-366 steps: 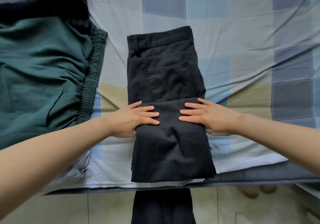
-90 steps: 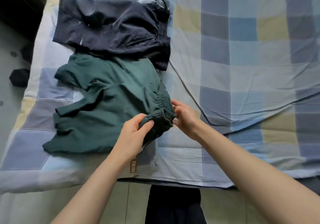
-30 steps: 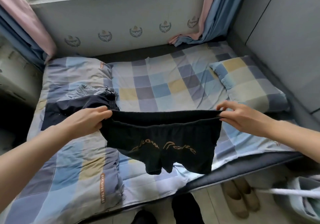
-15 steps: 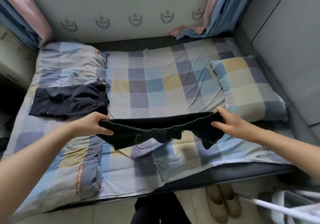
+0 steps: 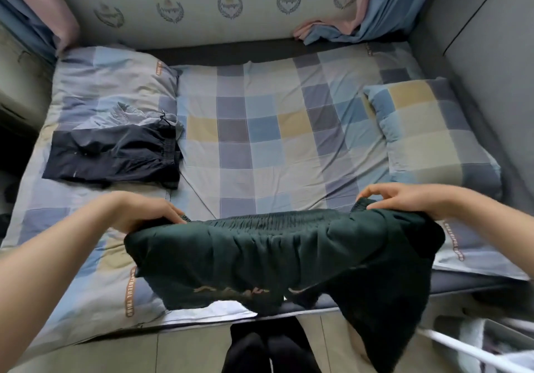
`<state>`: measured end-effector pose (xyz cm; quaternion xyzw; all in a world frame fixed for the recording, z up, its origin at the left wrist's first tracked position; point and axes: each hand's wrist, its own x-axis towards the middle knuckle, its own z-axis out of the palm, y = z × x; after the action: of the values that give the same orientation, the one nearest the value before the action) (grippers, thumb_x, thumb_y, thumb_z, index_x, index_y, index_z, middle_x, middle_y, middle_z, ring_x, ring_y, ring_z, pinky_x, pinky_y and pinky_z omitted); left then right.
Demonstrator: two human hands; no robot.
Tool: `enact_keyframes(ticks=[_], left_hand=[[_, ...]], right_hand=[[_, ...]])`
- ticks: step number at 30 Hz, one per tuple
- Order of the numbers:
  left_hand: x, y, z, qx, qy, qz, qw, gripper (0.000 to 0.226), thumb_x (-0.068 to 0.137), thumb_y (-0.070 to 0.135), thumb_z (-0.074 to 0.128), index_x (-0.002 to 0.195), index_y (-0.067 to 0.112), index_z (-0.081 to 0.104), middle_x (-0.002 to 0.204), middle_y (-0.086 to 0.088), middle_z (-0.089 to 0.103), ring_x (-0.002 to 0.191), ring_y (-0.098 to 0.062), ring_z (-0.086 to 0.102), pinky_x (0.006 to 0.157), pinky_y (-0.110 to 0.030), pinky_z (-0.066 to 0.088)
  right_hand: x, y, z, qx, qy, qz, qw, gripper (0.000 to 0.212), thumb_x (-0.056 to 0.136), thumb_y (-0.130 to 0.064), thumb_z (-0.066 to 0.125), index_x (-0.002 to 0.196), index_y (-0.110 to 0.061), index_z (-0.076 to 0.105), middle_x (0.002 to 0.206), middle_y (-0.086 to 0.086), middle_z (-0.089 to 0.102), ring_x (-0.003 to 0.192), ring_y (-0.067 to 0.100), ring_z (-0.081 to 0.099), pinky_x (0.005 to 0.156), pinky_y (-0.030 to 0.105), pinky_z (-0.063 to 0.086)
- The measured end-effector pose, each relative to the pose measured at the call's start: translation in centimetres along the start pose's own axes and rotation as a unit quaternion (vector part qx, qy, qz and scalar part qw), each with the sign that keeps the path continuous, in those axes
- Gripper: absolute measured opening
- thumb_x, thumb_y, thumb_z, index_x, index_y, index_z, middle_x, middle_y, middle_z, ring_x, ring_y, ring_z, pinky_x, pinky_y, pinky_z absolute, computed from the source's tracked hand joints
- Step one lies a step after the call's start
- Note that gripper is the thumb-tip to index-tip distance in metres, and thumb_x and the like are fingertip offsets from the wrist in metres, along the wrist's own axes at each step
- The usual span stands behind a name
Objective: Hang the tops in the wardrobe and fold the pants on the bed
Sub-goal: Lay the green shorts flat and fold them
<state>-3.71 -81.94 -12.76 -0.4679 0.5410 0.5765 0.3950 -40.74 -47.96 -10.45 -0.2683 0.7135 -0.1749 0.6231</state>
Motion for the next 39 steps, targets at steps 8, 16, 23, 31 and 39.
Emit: enact_keyframes(ticks=[8,16,23,31,39], left_hand=[[16.1,2.5,-5.7,0.190,0.230,0.104,0.949,0.025,0.094,0.030,0.063,0.115,0.018,0.059,0.121,-0.010,0.062,0.111,-0.028,0.059,0.095,-0.037,0.046],[41.5,-2.9,-4.3,0.129,0.456,0.136,0.870,0.021,0.099,0.025,0.052,0.104,0.005,0.047,0.100,-0.037,0.059,0.096,-0.050,0.056,0.079,-0.048,0.044],[47.3,-3.0,-6.4,0.154,0.491,0.171,0.840,0.021,0.104,0.028,0.039,0.111,0.009,0.044,0.103,-0.036,0.058,0.095,-0.053,0.055,0.078,-0.049,0.040],[46.7,6.5,-16.1,0.168,0.597,0.228,0.751,0.039,0.103,0.026,0.040,0.133,0.002,0.045,0.128,-0.034,0.048,0.118,-0.045,0.045,0.097,-0.047,0.034],[53.5,3.8,0.7,0.364,0.429,0.271,0.781,0.063,0.098,0.047,0.040,0.155,0.033,0.016,0.164,0.002,0.009,0.150,-0.031,0.003,0.117,-0.059,0.007]], right_hand=[[17.7,1.8,-2.2,-0.152,0.127,0.012,0.980,0.040,0.093,-0.042,0.055,0.083,-0.004,0.061,0.081,0.003,0.063,0.072,0.015,0.055,0.066,0.032,0.041],[42.7,12.2,2.3,-0.139,0.307,-0.009,0.941,0.021,0.101,-0.019,0.044,0.102,-0.005,0.060,0.105,0.017,0.064,0.102,0.032,0.057,0.072,0.031,0.034],[49.4,15.1,1.2,-0.157,0.367,-0.063,0.915,0.022,0.101,-0.022,0.040,0.105,-0.007,0.056,0.106,0.022,0.062,0.101,0.039,0.054,0.072,0.035,0.030],[54.3,7.1,-6.4,-0.149,0.452,-0.062,0.877,0.030,0.102,-0.029,0.039,0.107,-0.003,0.051,0.109,0.024,0.059,0.107,0.040,0.052,0.079,0.039,0.035],[56.3,16.9,-2.1,-0.006,0.433,0.073,0.898,0.052,0.095,-0.028,0.048,0.138,-0.001,0.036,0.137,0.020,0.046,0.126,0.035,0.043,0.103,0.036,0.033]])
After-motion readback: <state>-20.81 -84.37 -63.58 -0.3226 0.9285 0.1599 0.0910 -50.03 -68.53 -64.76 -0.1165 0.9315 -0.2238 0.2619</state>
